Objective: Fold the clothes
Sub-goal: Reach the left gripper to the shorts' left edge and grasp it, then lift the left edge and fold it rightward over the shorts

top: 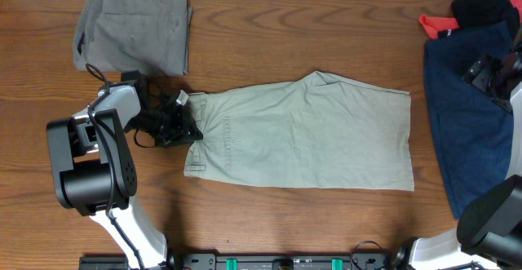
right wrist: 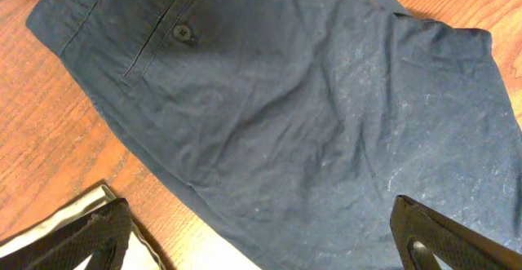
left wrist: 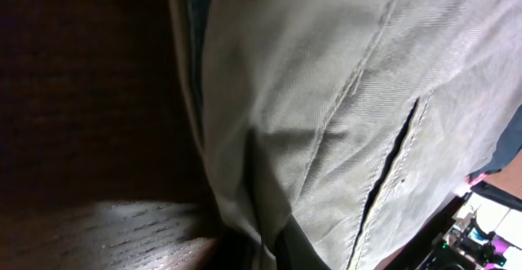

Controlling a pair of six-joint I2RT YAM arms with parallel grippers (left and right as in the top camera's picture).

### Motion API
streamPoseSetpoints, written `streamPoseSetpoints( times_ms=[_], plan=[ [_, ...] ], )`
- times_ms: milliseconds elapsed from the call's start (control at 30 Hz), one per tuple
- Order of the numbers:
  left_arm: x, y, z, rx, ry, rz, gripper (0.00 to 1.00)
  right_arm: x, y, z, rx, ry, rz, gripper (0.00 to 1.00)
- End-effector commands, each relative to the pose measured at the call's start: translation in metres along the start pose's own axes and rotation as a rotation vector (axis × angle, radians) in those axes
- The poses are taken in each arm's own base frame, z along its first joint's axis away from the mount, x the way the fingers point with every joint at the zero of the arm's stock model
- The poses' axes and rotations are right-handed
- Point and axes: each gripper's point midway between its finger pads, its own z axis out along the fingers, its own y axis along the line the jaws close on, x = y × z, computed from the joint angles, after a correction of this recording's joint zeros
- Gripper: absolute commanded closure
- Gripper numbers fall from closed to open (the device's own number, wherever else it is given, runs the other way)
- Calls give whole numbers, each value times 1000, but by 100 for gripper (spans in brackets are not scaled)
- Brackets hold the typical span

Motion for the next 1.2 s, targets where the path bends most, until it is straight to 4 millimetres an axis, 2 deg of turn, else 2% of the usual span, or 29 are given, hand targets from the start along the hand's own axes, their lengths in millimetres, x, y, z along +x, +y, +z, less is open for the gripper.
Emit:
streamPoseSetpoints(
  times_ms=[0,133,233,367,500,667,933,1167],
  plan=[
    [12,19,12,-70,53,-54,94,-5,-5,1,17,-9,24,1],
    [8,27,7,-133,40,-112,94,-5,-5,1,17,-9,24,1],
    [8,39,-6,-251,37,-179,94,-5,-5,1,17,-9,24,1],
    [9,42,-34,-371,32,-225,94,-5,-5,1,17,-9,24,1],
    [6,38,-73,-496,-13,-247,94,-5,-5,1,17,-9,24,1],
    [2,9,-119,-524,-84,-227,94,-5,-5,1,17,-9,24,1],
    [11,-41,-186,-535,-173,-183,94,-5,-5,1,17,-9,24,1],
    [24,-83,-231,-630,-239,-97,94,-5,-5,1,17,-8,24,1]
  ],
)
